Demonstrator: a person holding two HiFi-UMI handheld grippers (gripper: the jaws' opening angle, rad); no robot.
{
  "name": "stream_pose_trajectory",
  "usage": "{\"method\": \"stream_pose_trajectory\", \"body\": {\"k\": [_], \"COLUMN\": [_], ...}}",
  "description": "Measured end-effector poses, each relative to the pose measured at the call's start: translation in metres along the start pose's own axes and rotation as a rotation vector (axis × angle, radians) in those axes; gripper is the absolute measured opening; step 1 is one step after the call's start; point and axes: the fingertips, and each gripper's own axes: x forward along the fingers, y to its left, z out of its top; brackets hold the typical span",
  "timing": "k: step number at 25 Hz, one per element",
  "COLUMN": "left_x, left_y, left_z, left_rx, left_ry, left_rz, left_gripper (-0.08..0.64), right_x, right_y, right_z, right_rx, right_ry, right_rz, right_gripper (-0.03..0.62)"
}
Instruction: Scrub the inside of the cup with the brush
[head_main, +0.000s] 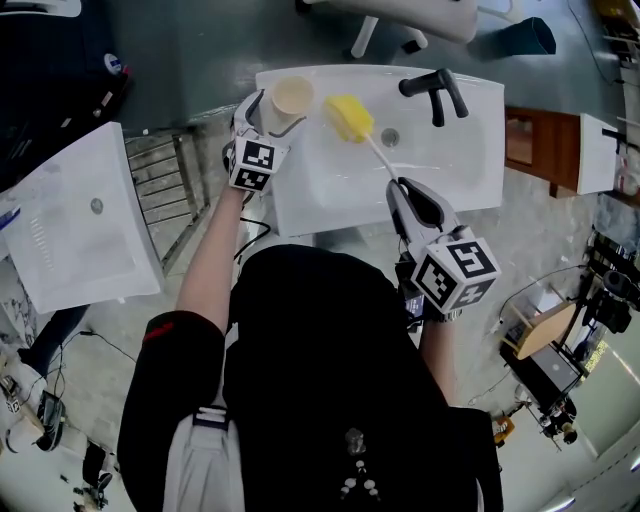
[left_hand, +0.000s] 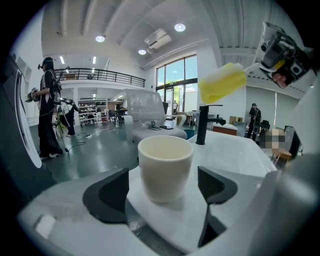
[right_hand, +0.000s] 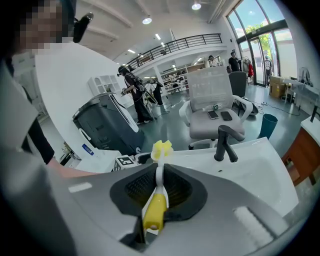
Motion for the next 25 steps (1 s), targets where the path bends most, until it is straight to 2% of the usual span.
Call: {"method": "stream_pose_trajectory", "body": {"k": [5, 8, 11, 18, 20, 25], "left_x": [-0.031, -0.052, -0.073, -0.124, -0.137, -0.169], "left_y": [0.001, -0.001, -0.004, -0.003, -0.001, 0.011], "left_z": [0.011, 0.015, 0.019, 0.033, 0.037, 0.044], "left_rx": [-0.004, -0.025, -0.043, -0.058, -0.051, -0.040], "left_ry": [-0.041, -0.072, -0.104, -0.165, -0.172, -0.185], "left_rz": [0.026, 0.038, 0.050, 0.106, 0.134, 0.195], "left_gripper": [0.434, 0.364, 0.257, 0.085, 0.012, 0.002], "right_x": [-0.002, -0.002, -0.001, 0.002, 0.002, 0.010], "right_y": [0.009, 0.016, 0.026, 0.052, 0.058, 0.078], "right_z": [-0.004, -0.007, -0.013, -0.023, -0.023, -0.025], "right_rx": [-0.003, -0.007, -0.011, -0.028, -0.032, -0.047], "right_ry": [-0.006, -0.012, -0.012, -0.019, -0.025, -0.033], "right_rz": [0.007, 0.017, 0.034, 0.088, 0.102, 0.147], "right_gripper": [0.041, 0.041, 0.041, 0.041, 0.041, 0.041]}}
